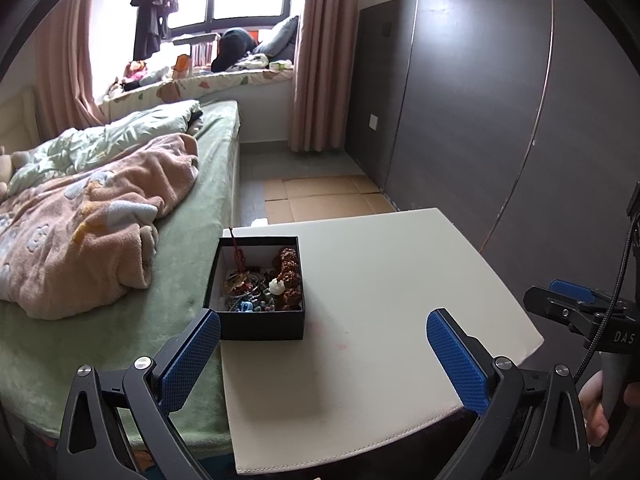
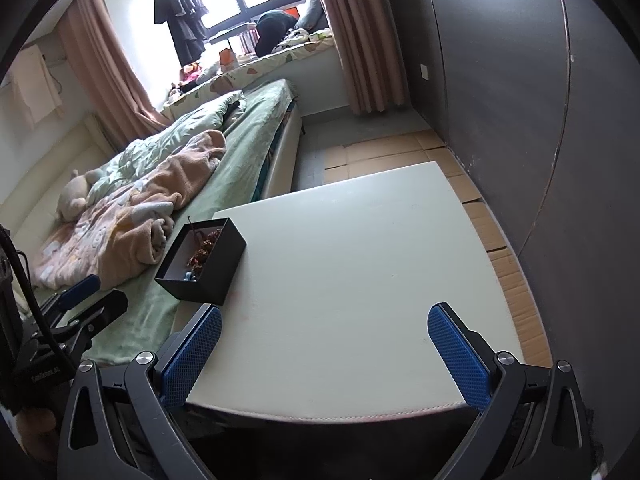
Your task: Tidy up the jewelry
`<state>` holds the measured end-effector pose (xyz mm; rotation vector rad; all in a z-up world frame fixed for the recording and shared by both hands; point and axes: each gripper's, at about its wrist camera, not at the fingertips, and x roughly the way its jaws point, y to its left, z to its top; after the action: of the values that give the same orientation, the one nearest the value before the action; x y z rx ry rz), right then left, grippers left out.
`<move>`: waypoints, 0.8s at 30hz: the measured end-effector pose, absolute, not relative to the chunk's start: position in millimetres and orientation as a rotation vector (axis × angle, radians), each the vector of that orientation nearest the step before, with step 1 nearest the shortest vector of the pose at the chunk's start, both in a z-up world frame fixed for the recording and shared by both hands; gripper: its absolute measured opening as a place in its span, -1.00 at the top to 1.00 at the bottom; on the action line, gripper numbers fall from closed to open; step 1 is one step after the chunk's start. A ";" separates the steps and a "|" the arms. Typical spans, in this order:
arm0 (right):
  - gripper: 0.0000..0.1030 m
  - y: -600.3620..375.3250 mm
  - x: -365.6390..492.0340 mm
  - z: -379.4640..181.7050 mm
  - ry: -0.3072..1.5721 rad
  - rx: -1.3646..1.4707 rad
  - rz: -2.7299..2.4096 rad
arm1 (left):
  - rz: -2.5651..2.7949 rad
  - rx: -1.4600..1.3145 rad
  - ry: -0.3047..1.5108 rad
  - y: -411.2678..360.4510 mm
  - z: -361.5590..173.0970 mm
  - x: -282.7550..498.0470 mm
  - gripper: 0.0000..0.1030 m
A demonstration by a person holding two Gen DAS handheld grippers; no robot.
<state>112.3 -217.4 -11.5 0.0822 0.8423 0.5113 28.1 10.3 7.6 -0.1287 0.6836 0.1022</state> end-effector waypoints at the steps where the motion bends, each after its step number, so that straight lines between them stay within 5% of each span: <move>1: -1.00 -217.9 112.1 -10.9 0.840 0.081 0.511 | 0.100 -0.130 0.684 10.2 7.7 28.0 -1.00; 24: -1.00 -216.5 109.0 -3.9 0.838 0.070 0.513 | 0.102 -0.126 0.681 11.1 8.4 26.6 -1.00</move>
<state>109.0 -216.5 -3.9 0.0697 0.8385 0.5128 26.6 11.1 8.4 -0.1261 0.6806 0.1023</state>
